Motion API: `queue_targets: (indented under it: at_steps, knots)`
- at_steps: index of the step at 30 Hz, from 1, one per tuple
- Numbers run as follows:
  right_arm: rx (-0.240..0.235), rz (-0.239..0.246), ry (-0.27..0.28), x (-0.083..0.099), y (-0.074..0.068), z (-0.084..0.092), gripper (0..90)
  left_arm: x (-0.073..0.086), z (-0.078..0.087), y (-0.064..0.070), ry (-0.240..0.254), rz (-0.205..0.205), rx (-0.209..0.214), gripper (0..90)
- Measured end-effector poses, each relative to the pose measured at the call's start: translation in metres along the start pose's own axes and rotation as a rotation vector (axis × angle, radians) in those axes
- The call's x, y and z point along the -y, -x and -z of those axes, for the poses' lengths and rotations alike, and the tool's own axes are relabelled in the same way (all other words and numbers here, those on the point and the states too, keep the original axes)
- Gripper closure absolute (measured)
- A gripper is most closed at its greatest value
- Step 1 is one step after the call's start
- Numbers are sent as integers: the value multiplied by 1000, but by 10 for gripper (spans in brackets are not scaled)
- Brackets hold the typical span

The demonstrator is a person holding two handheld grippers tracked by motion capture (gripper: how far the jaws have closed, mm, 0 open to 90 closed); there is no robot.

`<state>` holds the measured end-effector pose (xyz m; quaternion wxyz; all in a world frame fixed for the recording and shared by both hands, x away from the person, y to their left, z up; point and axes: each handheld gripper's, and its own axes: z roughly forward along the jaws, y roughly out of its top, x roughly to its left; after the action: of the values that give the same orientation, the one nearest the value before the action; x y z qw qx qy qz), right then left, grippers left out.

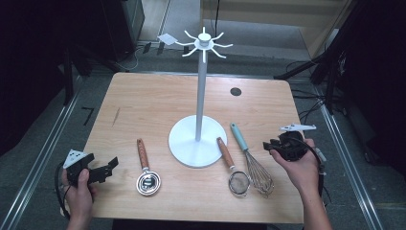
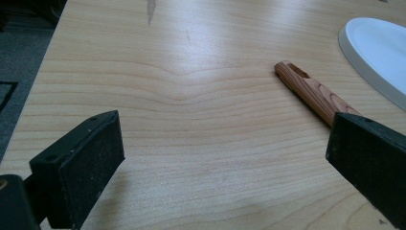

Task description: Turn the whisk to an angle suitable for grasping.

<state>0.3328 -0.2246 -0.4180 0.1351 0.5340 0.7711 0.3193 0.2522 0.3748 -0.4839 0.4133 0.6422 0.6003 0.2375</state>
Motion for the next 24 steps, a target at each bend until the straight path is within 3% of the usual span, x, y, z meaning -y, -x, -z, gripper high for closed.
queue_targets:
  at_steps: [7,17,24]
  knots:
    - [-49,-28,-98,-21,-11,-18,639,0,0,0,-1,0,1,0]
    - [-22,-31,-221,-42,-24,-44,614,0,0,0,1,-2,5,0]
    - [-53,-65,-298,-47,-26,-59,660,0,0,0,-1,-3,6,0]
